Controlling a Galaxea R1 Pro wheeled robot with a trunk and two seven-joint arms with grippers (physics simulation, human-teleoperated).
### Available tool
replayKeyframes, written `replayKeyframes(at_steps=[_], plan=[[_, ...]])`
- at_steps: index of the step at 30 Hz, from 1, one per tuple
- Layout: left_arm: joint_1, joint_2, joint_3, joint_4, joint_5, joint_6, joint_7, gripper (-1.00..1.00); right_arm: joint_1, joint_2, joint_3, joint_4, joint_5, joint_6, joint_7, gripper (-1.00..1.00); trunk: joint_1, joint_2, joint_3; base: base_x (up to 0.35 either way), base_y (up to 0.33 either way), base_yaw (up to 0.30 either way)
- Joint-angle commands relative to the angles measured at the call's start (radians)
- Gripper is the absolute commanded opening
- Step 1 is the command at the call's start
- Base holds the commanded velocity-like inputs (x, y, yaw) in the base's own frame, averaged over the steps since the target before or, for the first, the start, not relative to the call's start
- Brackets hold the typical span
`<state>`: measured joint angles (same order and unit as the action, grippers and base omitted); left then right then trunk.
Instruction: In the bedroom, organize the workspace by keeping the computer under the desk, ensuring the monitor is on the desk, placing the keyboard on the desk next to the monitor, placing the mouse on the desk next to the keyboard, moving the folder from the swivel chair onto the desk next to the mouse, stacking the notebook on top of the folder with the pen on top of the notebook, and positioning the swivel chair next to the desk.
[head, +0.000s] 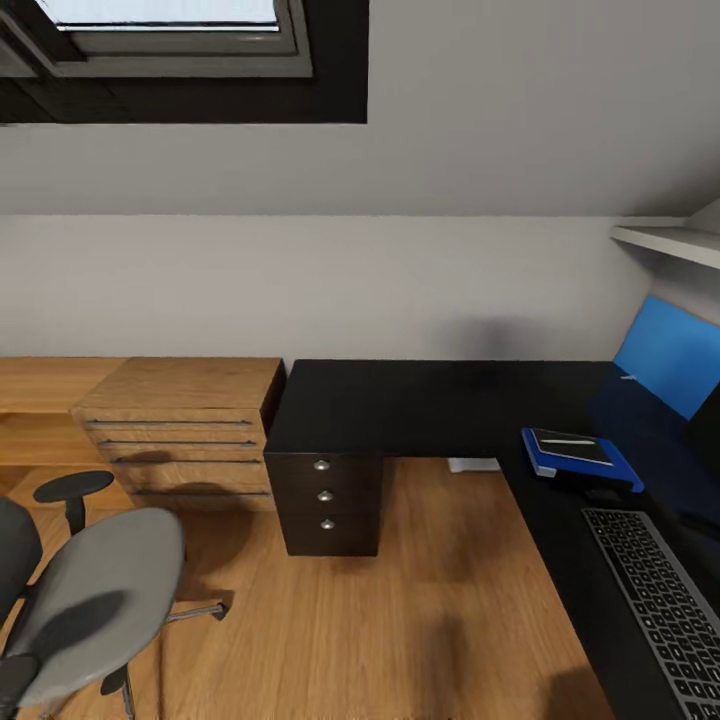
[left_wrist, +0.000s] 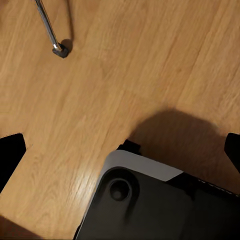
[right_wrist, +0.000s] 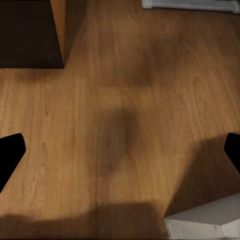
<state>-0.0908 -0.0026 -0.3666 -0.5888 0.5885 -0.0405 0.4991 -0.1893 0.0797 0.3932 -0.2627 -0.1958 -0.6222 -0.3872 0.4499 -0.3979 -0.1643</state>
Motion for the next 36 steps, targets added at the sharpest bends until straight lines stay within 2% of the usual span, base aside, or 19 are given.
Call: replayKeyframes(at_steps=[1, 16, 23, 25, 31, 36], plan=[[-0.001, 0.001, -0.008, 0.000, 0.011, -0.004, 0.007, 1.00, -0.001, 0.000, 0.009, 0.000, -0.008, -0.004, -0.005, 1.00, 0.000, -0.002, -0.001, -0.246, 0.231, 0.194], [-0.001, -0.001, -0.009, 0.026, 0.005, -0.005, 0.007, 1.00, -0.001, 0.000, 0.011, 0.014, -0.005, -0.004, -0.005, 1.00, 0.000, -0.002, 0.013, -0.057, 0.052, 0.212], [-0.001, -0.004, -0.010, 0.032, 0.006, -0.005, 0.007, 1.00, -0.001, -0.001, 0.011, 0.015, 0.075, -0.004, -0.005, 1.00, 0.000, -0.002, 0.010, 0.000, 0.000, 0.240], [-0.001, -0.016, -0.010, 0.045, 0.005, -0.006, 0.006, 1.00, -0.001, -0.001, 0.010, 0.015, 0.098, -0.004, -0.005, 1.00, 0.000, -0.002, 0.009, 0.000, 0.000, 0.086], [-0.001, -0.033, -0.011, 0.070, 0.004, -0.007, 0.004, 1.00, -0.001, 0.000, 0.010, 0.015, 0.115, -0.004, -0.005, 1.00, 0.000, -0.002, 0.009, 0.000, 0.000, 0.107], [-0.001, -0.033, -0.011, 0.072, 0.004, -0.015, 0.004, 1.00, -0.001, 0.000, 0.010, 0.016, 0.117, -0.004, -0.005, 1.00, 0.000, -0.002, 0.009, 0.000, -0.003, 0.267]])
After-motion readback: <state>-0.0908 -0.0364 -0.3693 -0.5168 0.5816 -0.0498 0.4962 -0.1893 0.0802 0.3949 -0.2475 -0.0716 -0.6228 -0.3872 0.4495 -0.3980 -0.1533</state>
